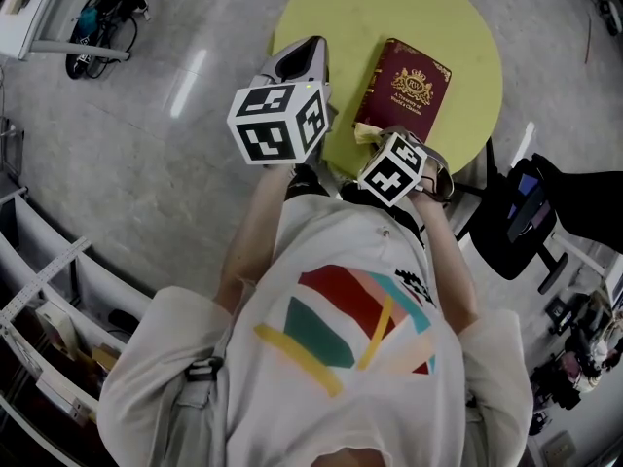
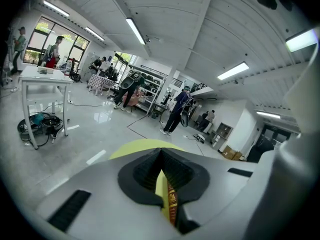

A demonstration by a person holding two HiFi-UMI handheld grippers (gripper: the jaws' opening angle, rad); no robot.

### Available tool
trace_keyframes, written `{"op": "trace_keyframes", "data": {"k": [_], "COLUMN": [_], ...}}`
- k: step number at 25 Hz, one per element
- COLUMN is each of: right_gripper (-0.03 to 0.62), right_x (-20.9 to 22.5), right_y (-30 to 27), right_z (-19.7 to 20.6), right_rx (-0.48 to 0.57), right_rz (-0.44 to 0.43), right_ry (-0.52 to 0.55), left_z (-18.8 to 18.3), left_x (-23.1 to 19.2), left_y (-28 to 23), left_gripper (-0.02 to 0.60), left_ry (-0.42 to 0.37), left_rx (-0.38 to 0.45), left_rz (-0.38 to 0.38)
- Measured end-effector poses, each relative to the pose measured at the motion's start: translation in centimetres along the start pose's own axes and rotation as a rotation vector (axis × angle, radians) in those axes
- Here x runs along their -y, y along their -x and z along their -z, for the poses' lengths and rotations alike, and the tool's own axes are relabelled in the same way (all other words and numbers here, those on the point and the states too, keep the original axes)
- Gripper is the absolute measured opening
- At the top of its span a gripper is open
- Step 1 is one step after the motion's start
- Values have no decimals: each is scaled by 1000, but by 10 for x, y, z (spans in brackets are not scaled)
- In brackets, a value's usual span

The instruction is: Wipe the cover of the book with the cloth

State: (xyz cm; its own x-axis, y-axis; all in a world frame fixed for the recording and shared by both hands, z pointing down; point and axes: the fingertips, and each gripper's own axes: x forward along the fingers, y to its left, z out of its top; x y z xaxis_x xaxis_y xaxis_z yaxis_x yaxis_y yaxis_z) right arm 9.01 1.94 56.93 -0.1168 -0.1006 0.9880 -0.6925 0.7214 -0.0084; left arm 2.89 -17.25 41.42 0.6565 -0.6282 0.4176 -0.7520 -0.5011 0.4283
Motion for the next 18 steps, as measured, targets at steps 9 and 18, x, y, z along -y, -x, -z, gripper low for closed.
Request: {"op": "trace_keyframes", "data": {"k": [9, 18], "right_gripper": [29, 29], "right_x": [0, 47], "right_y": [2, 19], "right_z": [6, -18], "right_rx": [-11, 106], "right_rz": [-6, 63], "right_ry": [-37, -37], "left_z": [0, 0], "left_x": [3, -7], "left_y": [-4, -6], "left_gripper": [15, 15], "left_ry": [15, 34], "left_rx": [-4, 4], "left_rz": [22, 15]}}
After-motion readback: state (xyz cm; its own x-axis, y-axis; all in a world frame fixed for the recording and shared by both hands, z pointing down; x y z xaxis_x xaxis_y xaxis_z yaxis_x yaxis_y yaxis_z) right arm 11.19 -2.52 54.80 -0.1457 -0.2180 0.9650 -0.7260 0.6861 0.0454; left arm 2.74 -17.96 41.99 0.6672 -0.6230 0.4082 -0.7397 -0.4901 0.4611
